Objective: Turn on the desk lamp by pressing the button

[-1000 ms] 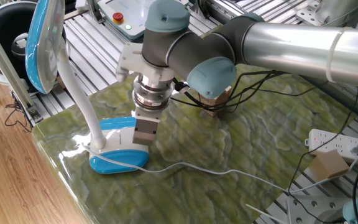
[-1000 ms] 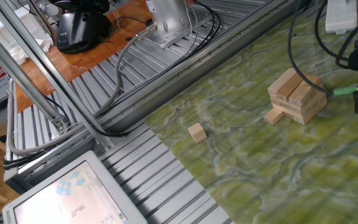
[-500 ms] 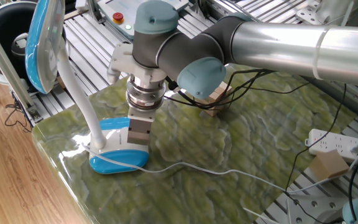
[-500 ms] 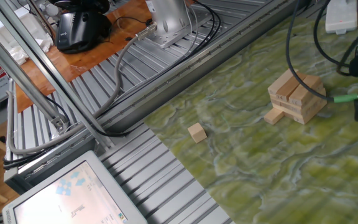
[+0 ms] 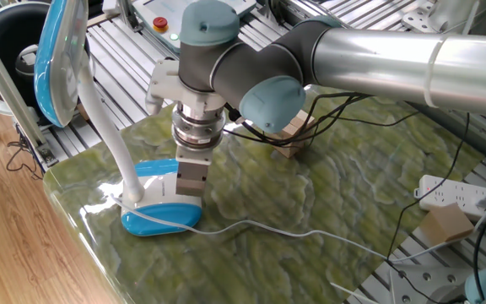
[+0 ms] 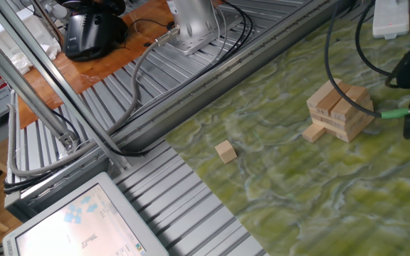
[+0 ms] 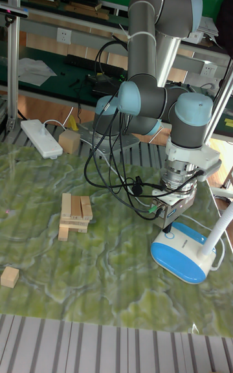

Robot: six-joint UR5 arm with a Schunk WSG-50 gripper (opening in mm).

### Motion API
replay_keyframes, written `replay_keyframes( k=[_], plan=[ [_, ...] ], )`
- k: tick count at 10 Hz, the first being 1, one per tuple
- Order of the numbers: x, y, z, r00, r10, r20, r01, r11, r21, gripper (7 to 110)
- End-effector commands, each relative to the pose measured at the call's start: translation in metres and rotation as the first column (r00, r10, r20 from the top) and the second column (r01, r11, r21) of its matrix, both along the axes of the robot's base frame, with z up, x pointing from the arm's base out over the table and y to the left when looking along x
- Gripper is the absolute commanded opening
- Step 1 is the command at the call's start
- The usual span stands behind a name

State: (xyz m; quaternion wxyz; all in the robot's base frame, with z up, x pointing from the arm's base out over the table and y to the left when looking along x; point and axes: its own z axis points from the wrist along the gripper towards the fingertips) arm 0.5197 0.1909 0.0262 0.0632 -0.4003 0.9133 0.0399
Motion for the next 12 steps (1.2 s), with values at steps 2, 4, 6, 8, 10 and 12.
replay_keyframes(
  k=[2, 4, 6, 8, 10, 12],
  plan=[
    [0.004, 0.006, 0.000, 1.000, 0.000, 0.006, -0.001, 1.000, 0.024, 7],
    [0.004, 0.008, 0.000, 1.000, 0.000, 0.008, 0.000, 1.000, 0.030, 7],
    [0.006, 0.008, -0.002, 1.000, -0.002, 0.012, 0.002, 1.000, 0.032, 7],
    [0.008, 0.013, -0.003, 1.000, -0.002, 0.014, 0.002, 0.999, 0.039, 7],
    [0.006, 0.013, -0.004, 1.000, -0.002, 0.009, 0.001, 0.999, 0.039, 7],
    [0.004, 0.010, -0.005, 1.000, 0.000, 0.008, 0.000, 0.999, 0.036, 7]
  ],
)
